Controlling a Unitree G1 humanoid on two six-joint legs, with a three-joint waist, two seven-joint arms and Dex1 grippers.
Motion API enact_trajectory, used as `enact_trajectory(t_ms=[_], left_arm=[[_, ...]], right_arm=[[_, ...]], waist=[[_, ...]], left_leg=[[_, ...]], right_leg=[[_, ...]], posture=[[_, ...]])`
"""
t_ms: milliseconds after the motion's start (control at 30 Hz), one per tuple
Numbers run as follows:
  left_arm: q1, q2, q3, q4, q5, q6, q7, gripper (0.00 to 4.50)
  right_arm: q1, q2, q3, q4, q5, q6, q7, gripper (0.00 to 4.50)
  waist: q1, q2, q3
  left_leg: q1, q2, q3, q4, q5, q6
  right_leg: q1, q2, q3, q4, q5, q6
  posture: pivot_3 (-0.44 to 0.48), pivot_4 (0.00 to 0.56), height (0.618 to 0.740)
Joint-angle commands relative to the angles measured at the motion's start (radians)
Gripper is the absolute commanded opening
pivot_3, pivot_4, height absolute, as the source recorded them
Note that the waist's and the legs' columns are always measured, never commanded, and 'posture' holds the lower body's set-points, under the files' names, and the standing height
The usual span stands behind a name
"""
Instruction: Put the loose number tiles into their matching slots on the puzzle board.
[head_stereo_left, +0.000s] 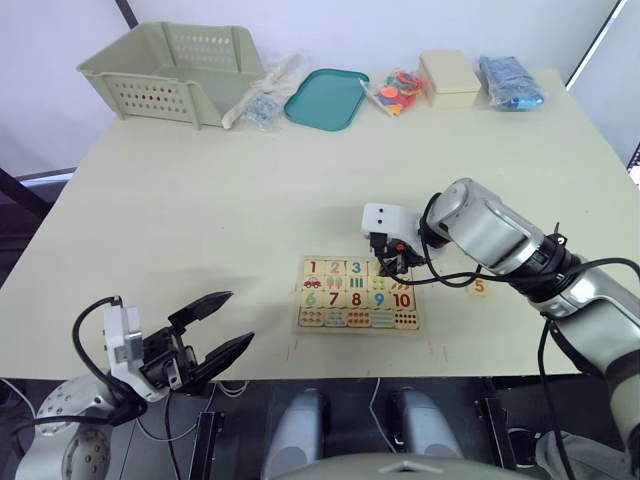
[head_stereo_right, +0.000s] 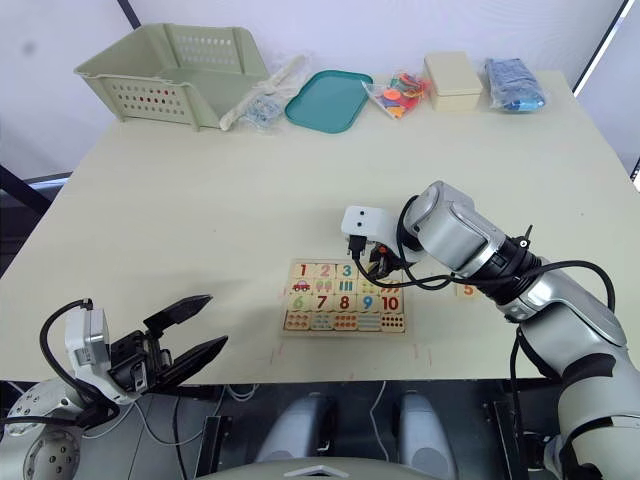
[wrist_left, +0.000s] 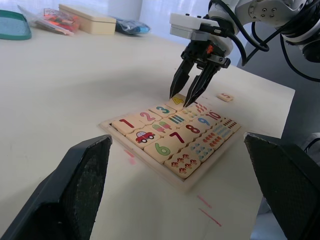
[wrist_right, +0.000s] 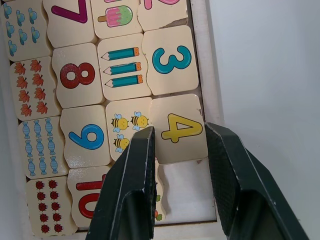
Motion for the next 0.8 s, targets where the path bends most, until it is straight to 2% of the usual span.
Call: enact_trajectory(t_ms=[33,800], left_arm=[[0.007,0.003,0.0,-0.046,-0.006,-0.011,0.0,4.5],[0.004,0.004,-0.003,-0.035,-0.006,-0.021,-0.003,4.5]], right_arm=[[-0.02,-0.001,-0.009,-0.02,-0.002,-0.003,0.002,0.91],[-0.02,0.001,-0.014,-0.015,0.0,-0.004,-0.001,0.91]], waist=[[0.0,0.0,0.0],[0.0,0.0,0.0]], left_leg=[[0.0,0.0,0.0,0.0,0.0,0.0],[0.0,0.0,0.0,0.0,0.0,0.0]], right_leg=[[0.0,0.0,0.0,0.0,0.0,0.0],[0.0,0.0,0.0,0.0,0.0,0.0]], posture=[[0.0,0.15,0.74],[0.0,0.15,0.74]])
